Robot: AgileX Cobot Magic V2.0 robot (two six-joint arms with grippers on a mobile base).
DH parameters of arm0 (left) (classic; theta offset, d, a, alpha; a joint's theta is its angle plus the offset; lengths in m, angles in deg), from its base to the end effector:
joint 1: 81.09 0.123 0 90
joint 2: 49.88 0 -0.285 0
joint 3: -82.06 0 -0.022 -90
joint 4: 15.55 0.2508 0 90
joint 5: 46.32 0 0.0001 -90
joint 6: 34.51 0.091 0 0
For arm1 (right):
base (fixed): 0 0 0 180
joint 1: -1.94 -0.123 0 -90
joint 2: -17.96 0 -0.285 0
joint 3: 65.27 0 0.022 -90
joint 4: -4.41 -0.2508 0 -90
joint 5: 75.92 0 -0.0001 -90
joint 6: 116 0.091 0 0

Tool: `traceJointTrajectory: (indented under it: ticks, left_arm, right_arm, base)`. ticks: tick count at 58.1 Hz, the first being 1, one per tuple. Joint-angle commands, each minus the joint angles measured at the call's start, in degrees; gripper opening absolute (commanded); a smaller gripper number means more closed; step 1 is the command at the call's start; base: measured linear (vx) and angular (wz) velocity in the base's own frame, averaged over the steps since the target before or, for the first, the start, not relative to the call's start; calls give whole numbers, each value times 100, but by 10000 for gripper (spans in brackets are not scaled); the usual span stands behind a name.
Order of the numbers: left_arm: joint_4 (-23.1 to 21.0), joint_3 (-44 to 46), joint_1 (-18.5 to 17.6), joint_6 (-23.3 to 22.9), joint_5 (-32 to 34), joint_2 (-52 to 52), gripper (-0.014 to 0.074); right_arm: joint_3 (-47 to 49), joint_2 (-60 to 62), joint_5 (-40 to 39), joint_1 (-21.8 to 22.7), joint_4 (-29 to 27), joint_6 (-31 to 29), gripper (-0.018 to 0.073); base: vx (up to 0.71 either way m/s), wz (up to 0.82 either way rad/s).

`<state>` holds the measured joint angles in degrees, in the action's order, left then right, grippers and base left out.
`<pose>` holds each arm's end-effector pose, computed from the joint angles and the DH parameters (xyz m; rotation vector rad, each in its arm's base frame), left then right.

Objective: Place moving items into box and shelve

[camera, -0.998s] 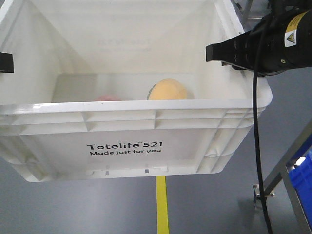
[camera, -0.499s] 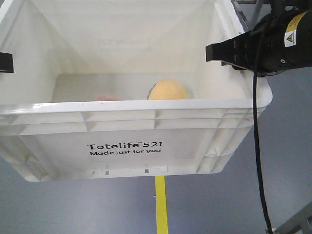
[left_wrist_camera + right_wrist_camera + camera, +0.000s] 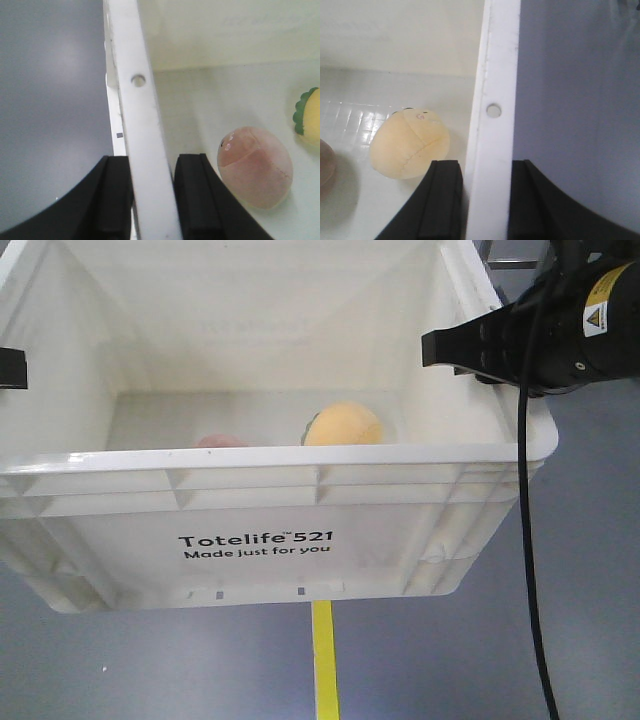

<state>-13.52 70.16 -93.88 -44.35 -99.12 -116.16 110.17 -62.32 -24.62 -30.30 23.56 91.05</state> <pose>0.1907 -0.0407 0.3971 0.0688 2.2897 -0.1622 0.2343 0.1202 0.3866 -0.2262 2.3074 0.1107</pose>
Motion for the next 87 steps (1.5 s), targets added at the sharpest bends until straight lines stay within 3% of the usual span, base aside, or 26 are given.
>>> traceJointTrajectory:
  ticks: [1,52,87]
  left_arm:
    - [116,237,-59,157,847,183,140]
    - [116,237,-59,157,847,183,140]
    - [116,237,-59,157,847,183,140]
  right_arm:
    - [241,193,-691,14,459,-59,113]
    - [241,193,-691,14,459,-59,113]
    - [241,193,-691,14,459,-59,113]
  base:
    - [41,-5]
    - [36,-10]
    - [32,-31]
